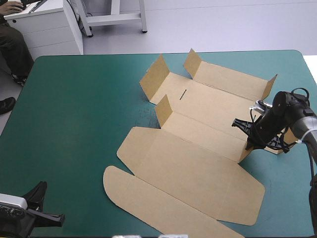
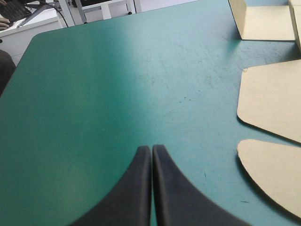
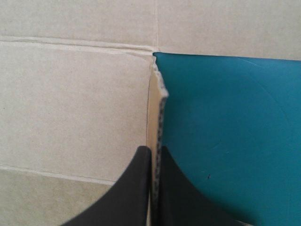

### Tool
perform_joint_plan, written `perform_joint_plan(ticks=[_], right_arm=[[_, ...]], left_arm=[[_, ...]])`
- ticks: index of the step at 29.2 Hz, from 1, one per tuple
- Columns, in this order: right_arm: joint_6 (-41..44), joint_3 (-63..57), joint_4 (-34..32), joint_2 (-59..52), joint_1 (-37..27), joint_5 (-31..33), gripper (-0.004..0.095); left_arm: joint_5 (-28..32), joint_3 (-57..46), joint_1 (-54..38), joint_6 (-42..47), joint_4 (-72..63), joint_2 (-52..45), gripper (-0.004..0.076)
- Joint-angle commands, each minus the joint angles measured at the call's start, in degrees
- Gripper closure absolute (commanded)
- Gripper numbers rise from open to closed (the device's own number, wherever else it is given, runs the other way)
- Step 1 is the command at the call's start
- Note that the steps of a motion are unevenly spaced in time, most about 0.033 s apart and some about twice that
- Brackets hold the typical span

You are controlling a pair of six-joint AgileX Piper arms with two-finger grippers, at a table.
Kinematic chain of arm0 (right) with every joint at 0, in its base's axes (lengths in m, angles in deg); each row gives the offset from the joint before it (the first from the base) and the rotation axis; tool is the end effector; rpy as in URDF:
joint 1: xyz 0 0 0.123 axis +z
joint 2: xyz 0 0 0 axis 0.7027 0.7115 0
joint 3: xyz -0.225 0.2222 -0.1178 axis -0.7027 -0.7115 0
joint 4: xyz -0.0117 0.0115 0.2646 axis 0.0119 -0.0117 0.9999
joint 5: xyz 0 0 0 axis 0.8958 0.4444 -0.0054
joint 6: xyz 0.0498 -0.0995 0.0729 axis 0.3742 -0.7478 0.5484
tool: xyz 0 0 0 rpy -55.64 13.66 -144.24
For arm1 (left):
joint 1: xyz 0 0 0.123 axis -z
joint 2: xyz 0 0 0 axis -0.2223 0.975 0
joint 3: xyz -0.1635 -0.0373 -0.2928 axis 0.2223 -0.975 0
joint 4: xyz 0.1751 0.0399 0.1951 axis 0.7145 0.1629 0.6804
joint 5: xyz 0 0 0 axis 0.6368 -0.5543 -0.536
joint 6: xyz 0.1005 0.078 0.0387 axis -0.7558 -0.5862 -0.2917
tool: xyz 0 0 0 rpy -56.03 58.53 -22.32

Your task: Fold the box

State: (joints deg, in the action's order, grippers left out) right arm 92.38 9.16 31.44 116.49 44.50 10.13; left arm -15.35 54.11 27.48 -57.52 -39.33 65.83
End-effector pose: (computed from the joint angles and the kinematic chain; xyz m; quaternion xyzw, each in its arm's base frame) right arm 0.3073 0.0254 0.2658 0.2051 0.9722 0.1080 0.0325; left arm 0.0090 0.0114 0.2709 0.0842 0.8012 -0.0268 0.5919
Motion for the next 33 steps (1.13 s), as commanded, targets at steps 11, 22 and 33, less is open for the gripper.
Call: perform_joint_plan(ticks=[11,22,33], right_arm=[[-7.5,2.2,-0.5,-1.7,-0.1,-1.2,0.0927],[-26.4,21.5,-6.0,8.0,3.4,5.5,0.0926],[-55.0,50.3,-8.1,24.7,17.1,4.7,0.0927]], left_arm=[[4.0,1.8,0.1,0.4,0.2,-0.7,0.0734],[4.0,1.8,0.1,0.1,0.2,-0.7,0.0734],[4.0,1.8,0.1,0.1,0.2,-0.7,0.0734]])
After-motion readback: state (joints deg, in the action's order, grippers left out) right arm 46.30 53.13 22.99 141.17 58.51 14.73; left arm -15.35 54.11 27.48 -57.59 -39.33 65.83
